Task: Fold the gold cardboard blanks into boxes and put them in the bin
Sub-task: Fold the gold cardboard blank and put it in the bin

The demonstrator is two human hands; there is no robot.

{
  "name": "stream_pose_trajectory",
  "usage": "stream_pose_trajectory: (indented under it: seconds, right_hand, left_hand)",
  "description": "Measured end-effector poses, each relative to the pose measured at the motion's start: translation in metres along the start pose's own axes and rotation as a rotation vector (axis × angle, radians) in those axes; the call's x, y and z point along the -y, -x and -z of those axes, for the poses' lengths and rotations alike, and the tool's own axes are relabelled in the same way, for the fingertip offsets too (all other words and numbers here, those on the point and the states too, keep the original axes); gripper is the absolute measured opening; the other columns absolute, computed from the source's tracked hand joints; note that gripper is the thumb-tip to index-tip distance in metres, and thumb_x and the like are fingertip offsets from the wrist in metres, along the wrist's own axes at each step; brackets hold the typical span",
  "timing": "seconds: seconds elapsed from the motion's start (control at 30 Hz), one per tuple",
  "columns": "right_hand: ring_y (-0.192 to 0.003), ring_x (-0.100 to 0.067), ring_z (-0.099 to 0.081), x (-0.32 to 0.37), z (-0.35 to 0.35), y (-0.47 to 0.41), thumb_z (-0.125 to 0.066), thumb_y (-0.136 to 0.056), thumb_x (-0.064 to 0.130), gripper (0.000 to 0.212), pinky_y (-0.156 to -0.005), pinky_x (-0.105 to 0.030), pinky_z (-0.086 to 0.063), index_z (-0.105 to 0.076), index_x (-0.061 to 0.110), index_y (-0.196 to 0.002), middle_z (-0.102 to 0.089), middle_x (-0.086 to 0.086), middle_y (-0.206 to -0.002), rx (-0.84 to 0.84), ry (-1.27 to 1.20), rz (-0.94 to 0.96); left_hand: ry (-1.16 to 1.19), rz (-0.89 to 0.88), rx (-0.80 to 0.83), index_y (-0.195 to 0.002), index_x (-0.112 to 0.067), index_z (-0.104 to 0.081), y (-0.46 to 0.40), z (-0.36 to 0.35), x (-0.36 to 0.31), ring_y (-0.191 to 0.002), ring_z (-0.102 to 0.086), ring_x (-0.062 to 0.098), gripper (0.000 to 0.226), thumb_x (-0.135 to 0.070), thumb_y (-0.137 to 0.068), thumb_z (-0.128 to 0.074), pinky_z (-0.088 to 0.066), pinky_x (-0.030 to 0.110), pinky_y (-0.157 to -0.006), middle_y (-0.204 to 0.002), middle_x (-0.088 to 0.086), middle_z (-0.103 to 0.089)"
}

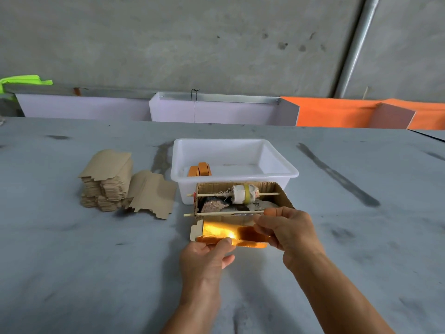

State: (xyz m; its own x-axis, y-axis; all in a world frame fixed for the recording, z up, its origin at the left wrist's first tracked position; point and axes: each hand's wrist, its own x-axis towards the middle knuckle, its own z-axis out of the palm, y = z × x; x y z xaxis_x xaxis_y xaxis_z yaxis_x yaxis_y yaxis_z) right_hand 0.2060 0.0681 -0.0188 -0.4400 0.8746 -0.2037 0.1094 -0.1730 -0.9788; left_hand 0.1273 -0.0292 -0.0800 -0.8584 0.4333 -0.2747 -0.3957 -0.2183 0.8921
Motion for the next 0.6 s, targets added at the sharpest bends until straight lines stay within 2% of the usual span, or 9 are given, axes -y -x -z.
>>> stream_pose_trajectory:
  seconds: [0.13, 0.27, 0.4, 0.6]
  right_hand:
    - [-0.047, -0.012, -0.055, -0.003, -0.002, 0.001, -0.071, -0.075, -0.006, 0.025, -0.044, -0.019, -0.039, -0.059, 0.009, -0.059, -0.059, -0.002, -0.045, -0.001, -0.026, 0.006]
    - [-0.042, -0.006, -0.058, -0.008, -0.001, 0.002, -0.069, -0.076, -0.007, 0.024, -0.039, -0.014, -0.041, -0.059, 0.008, -0.061, -0.059, -0.001, -0.046, -0.012, -0.050, 0.036]
    - [-0.040, -0.002, -0.058, -0.014, -0.001, 0.001, -0.071, -0.078, -0.004, 0.014, -0.038, -0.010, -0.039, -0.061, 0.004, -0.072, -0.061, -0.005, -0.057, -0.038, -0.067, 0.077]
    - [-0.045, -0.005, -0.058, -0.025, 0.000, -0.005, -0.067, -0.075, -0.010, 0.024, -0.043, -0.013, -0.042, -0.062, 0.011, -0.066, -0.065, -0.005, -0.057, -0.074, 0.090, 0.212]
  left_hand:
    - [-0.004, -0.006, 0.028, -0.079, 0.001, -0.064, 0.002, 0.002, -0.003, -0.068, -0.071, 0.024, 0.008, 0.004, -0.077, -0.071, -0.053, 0.020, -0.052, -0.070, 0.012, -0.071]
    - [0.000, -0.008, 0.032, -0.080, 0.002, -0.064, 0.002, 0.004, -0.001, -0.064, -0.071, 0.023, 0.006, 0.006, -0.078, -0.069, -0.054, 0.021, -0.052, -0.068, 0.012, -0.071]
    - [0.046, 0.013, 0.018, -0.077, 0.003, -0.063, 0.002, 0.004, -0.001, -0.063, -0.067, 0.027, 0.009, 0.010, -0.077, -0.068, -0.057, 0.024, -0.056, -0.070, 0.017, -0.068]
    - [0.095, 0.011, 0.031, -0.077, 0.003, -0.063, 0.004, 0.000, -0.005, -0.056, -0.069, 0.021, 0.010, 0.012, -0.077, -0.066, -0.058, 0.024, -0.055, -0.071, 0.017, -0.068]
